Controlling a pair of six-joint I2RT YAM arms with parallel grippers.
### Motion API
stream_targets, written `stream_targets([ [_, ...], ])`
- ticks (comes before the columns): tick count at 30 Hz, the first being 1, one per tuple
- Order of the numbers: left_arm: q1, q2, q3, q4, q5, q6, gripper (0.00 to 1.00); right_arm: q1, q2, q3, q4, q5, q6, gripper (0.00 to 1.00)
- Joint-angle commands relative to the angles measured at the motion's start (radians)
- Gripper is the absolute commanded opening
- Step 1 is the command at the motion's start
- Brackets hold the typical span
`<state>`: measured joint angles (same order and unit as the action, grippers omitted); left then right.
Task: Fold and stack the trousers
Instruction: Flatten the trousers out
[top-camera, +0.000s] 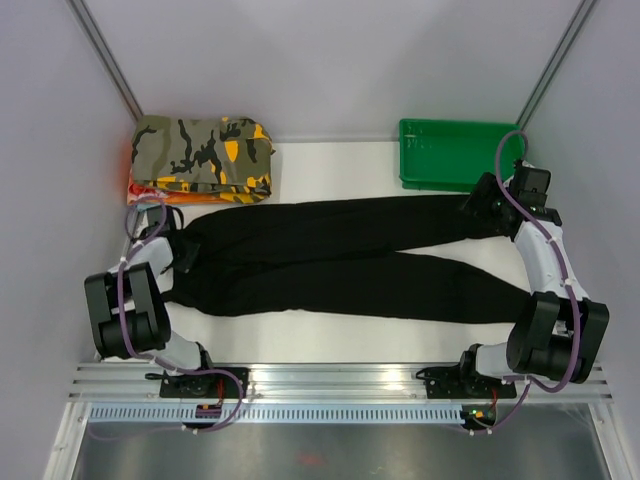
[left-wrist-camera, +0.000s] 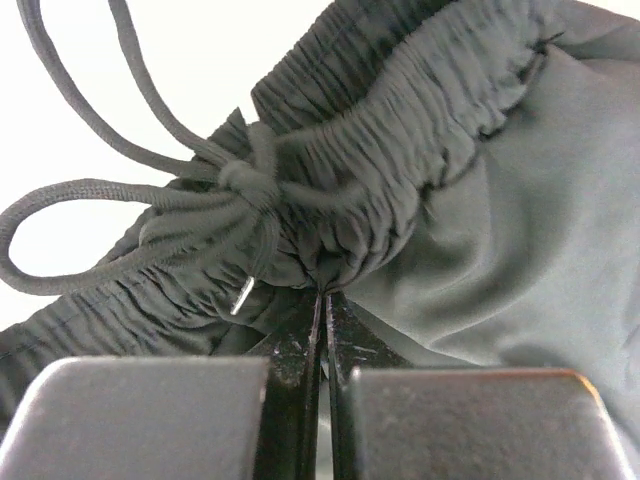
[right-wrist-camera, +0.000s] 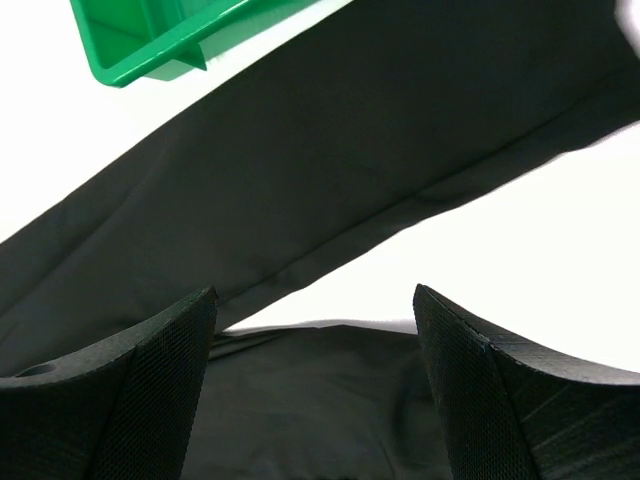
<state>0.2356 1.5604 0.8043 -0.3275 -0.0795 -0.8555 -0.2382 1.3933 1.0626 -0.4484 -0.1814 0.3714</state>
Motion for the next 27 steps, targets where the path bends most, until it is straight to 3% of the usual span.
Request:
stream_targets([
  [1,0.085,-0.114,0.002,-0.093,-0.137,0.028,0.02,0.002,-0.054,-0.033,0.047,-0.017,0.026,0.87],
  [6,0.185,-0.180,0.047,-0.127,-0.171,0.148,0.02,0.002,-0.069,-0.081,0.054,-0.003,0.031,0.86],
  [12,0.185,-0.092,0.165,-0.120,-0.062,0.278,0.09,0.002,-0.111,-0.133,0.007,0.026,0.034,0.87],
  [14,0.185,-0.082,0.182,-0.125,-0.052,0.294,0.23,0.000,-0.129,-0.144,-0.021,0.098,0.055,0.93],
  [15,0.185,-0.085,0.196,-0.134,-0.040,0.305,0.52,-0.003,-0.149,-0.151,-0.057,0.144,0.058,0.96],
  [16,0.185,-0.103,0.197,-0.136,-0.017,0.309,0.68,-0.007,-0.158,-0.153,-0.071,0.161,0.060,0.98],
  [18,0.182,-0.140,0.193,-0.162,0.035,0.302,0.91,-0.024,-0.186,-0.156,-0.131,0.189,0.069,0.98],
  [21,0.180,-0.259,0.191,-0.204,0.075,0.311,0.98,-0.068,-0.239,-0.199,-0.191,0.236,0.111,0.98],
  [23,0.173,-0.360,0.205,-0.234,0.075,0.334,0.99,-0.104,-0.273,-0.233,-0.207,0.234,0.135,0.98],
  [27,0.165,-0.491,0.231,-0.258,0.207,0.377,1.00,-0.189,-0.284,-0.271,-0.225,0.255,0.149,0.98],
])
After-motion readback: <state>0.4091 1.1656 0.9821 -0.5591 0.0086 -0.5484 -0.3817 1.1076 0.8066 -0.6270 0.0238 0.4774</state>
